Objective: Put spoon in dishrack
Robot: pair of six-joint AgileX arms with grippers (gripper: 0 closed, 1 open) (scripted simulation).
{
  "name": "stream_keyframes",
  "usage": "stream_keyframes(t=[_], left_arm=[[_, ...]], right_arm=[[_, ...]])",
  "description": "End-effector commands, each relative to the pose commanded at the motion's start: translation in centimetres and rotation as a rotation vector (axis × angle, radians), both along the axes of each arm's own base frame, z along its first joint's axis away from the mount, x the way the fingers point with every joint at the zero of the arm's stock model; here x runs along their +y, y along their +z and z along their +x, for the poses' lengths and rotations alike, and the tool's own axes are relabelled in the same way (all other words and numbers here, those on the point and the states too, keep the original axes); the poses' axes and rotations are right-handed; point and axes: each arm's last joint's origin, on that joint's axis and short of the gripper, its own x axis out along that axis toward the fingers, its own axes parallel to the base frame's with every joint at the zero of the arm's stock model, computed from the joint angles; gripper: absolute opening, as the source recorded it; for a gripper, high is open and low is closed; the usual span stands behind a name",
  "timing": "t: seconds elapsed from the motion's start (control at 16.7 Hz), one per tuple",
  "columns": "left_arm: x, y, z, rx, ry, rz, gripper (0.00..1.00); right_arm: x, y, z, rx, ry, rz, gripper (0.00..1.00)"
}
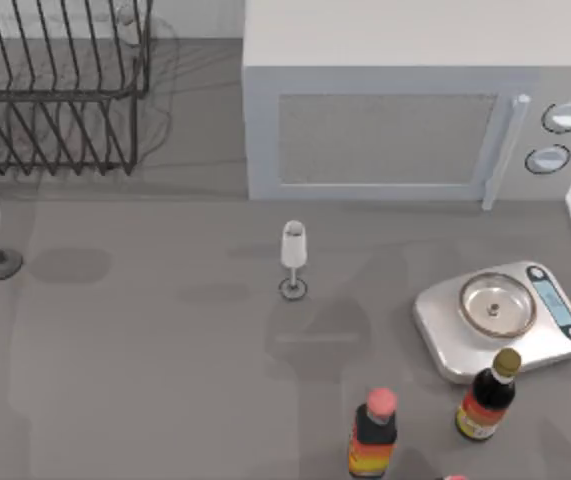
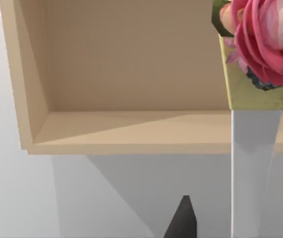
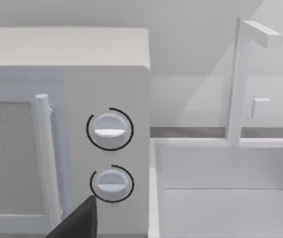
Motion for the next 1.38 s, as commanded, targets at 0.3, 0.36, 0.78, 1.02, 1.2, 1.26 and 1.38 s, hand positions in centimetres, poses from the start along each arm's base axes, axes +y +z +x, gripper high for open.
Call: stream_keyframes(t=[0.3, 0.36, 0.78, 1.02, 1.2, 1.26, 1.38], left_arm=[[0.0, -7.8, 7.9, -0.018, 0.010, 0.004, 0.00], [-0.1, -9.4, 8.9, -0.025, 0.012, 0.005, 0.00], [-0.9, -16.4, 11.4, -0.011, 0.020, 0.001, 0.00], [-0.9, -16.4, 11.4, -0.011, 0.020, 0.001, 0.00], [-0.9, -16.4, 11.4, -0.011, 0.020, 0.001, 0.23], [-0.9, -16.4, 11.4, -0.011, 0.020, 0.001, 0.30], [-0.9, -16.4, 11.4, -0.011, 0.020, 0.001, 0.45]], right_arm=[[0.0, 0.0, 0.0, 0.000, 0.000, 0.000, 1.00], [0.0, 0.0, 0.0, 0.000, 0.000, 0.000, 1.00], [0.0, 0.0, 0.0, 0.000, 0.000, 0.000, 1.00], [0.0, 0.0, 0.0, 0.000, 0.000, 0.000, 1.00], [0.0, 0.0, 0.0, 0.000, 0.000, 0.000, 1.00], [0.0, 0.0, 0.0, 0.000, 0.000, 0.000, 1.00], [0.0, 0.0, 0.0, 0.000, 0.000, 0.000, 1.00]])
